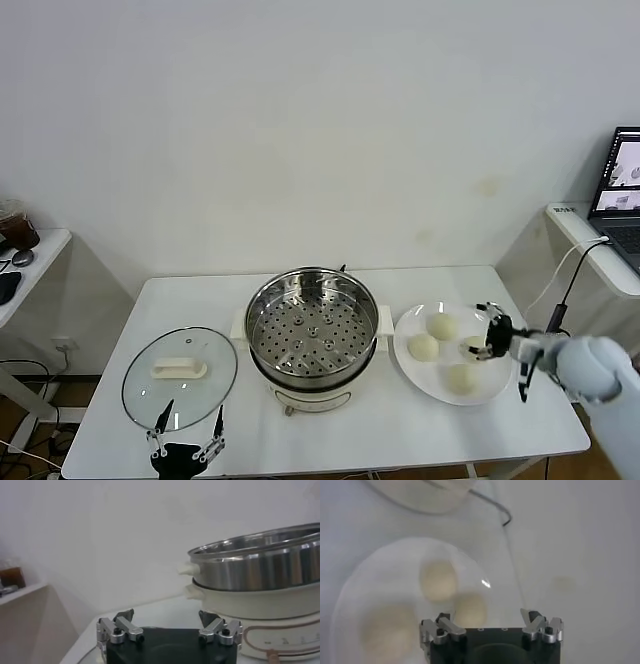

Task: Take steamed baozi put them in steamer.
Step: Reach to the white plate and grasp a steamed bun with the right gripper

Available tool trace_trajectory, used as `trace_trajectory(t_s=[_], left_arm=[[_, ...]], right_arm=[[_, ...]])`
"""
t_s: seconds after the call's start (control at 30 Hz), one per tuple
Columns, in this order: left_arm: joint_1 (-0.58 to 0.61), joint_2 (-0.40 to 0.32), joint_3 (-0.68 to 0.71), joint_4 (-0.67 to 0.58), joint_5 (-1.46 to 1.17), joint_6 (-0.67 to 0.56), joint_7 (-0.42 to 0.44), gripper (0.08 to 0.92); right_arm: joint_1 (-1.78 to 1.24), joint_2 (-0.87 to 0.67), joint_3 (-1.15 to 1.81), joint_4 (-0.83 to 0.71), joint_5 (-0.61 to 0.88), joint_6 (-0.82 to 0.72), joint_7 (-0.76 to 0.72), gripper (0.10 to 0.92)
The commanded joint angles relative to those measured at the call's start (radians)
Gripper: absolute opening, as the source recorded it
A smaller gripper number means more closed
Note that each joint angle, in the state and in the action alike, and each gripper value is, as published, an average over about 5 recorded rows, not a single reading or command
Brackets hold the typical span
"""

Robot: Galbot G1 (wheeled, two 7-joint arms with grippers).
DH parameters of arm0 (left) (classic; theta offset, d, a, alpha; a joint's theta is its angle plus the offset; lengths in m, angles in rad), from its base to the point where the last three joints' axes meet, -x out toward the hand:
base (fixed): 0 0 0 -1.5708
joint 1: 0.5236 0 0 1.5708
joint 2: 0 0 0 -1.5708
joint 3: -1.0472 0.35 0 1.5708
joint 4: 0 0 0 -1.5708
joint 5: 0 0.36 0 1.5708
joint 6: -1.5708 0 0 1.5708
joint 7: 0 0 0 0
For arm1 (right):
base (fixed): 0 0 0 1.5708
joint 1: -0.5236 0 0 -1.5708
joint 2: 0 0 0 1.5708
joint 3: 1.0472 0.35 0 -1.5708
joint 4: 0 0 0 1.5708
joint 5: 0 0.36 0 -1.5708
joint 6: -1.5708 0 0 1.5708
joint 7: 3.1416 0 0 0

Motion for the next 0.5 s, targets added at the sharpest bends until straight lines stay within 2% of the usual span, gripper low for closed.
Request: trace_trajectory(t_s=[0.03, 0.3, 0.5], left_arm=[[0.002, -0.003, -0.013, -0.004, 0.024, -0.010, -0.004, 0.823], [-0.004, -0.010, -0.037, -0.003, 0.015, -0.015, -0.019, 0.823], [-0.006, -0.014, -0.045, -0.002, 0.015, -0.016, -0.021, 0.823]], right_arm=[[0.650, -0.005, -0.603, -0.339, -0.050, 0.003, -0.360, 0.823], [0.725, 0.112, -0.735, -0.519, -0.037, 0.007, -0.344, 0.823], [0.723, 0.182, -0.748, -0.588, -0.047, -0.002, -0.299, 0.823]])
